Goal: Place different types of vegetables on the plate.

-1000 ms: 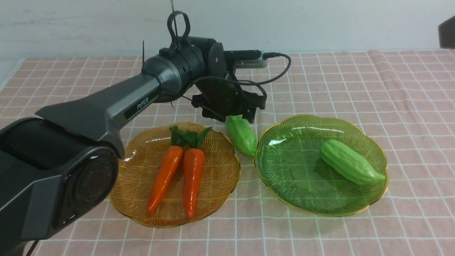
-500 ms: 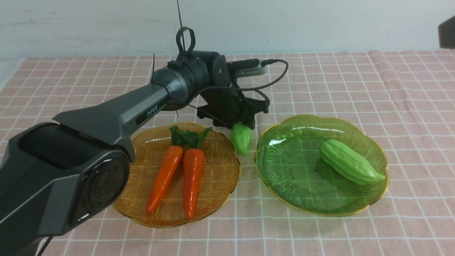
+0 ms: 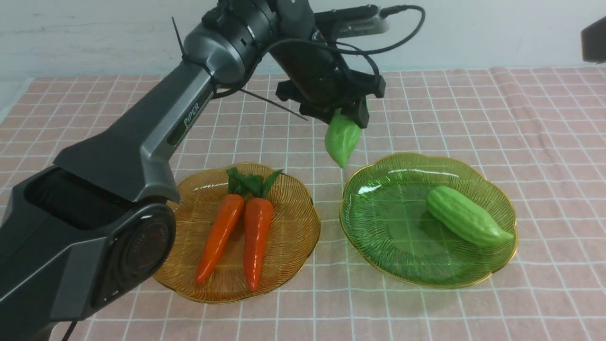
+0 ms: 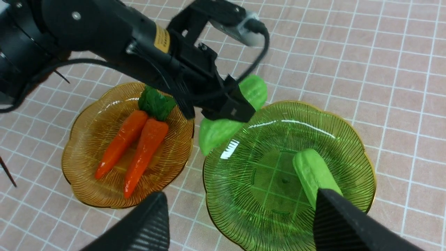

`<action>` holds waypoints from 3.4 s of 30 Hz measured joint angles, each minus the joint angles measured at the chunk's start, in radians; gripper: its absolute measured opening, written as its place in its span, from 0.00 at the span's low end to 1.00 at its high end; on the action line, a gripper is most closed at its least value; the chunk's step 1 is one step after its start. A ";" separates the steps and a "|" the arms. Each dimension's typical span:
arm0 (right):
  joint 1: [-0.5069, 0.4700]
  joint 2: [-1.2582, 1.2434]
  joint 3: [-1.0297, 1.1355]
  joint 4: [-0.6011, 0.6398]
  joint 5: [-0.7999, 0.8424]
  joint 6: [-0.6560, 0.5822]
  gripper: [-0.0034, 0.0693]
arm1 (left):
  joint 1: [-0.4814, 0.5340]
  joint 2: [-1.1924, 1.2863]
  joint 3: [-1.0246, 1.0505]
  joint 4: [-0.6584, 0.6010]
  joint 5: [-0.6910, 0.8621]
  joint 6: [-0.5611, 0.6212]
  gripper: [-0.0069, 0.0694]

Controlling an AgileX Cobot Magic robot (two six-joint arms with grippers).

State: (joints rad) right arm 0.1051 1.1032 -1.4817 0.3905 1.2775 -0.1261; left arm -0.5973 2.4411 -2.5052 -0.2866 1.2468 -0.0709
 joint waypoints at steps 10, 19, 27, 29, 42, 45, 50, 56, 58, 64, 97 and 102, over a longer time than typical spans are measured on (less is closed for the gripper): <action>0.000 -0.195 0.000 -0.059 0.003 0.028 0.74 | -0.059 0.018 0.012 0.062 0.001 -0.079 0.86; 0.000 -0.534 0.199 -0.174 -0.036 0.041 0.33 | -0.059 -0.116 0.018 0.057 0.002 -0.069 0.18; 0.000 -0.951 0.739 -0.308 -0.651 0.168 0.03 | -0.074 -0.461 0.250 0.216 0.002 -0.043 0.09; 0.000 -1.002 0.850 -0.311 -0.786 0.180 0.03 | -0.076 -0.624 0.446 0.276 0.004 -0.052 0.09; 0.000 -1.061 1.062 -0.312 -1.164 0.188 0.03 | -0.077 -1.242 1.246 0.387 -0.166 -0.140 0.09; 0.000 -1.061 1.063 -0.313 -1.166 0.188 0.03 | -0.078 -1.343 1.380 0.391 -0.258 -0.151 0.09; 0.000 -1.061 1.063 -0.313 -1.168 0.188 0.03 | -0.078 -1.476 1.567 0.393 -0.420 -0.156 0.09; 0.000 -1.061 1.063 -0.313 -1.169 0.188 0.03 | -0.078 -1.610 1.740 0.408 -0.586 -0.160 0.09; 0.000 -1.061 1.063 -0.313 -1.170 0.188 0.03 | -0.078 -1.652 1.769 0.411 -0.607 -0.174 0.09; 0.000 -1.061 1.063 -0.313 -1.171 0.188 0.03 | -0.078 -1.718 1.776 0.413 -0.622 -0.182 0.09; 0.000 -1.061 1.063 -0.313 -1.171 0.188 0.03 | 0.034 -1.960 1.932 0.369 -0.718 -0.001 0.09; 0.000 -1.061 1.063 -0.313 -1.171 0.188 0.03 | 0.186 -2.136 2.098 0.314 -0.764 0.049 0.09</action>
State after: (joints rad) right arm 0.1051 0.0422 -0.4185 0.0776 0.1064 0.0618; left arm -0.4109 0.3049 -0.4073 0.0272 0.4828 -0.0218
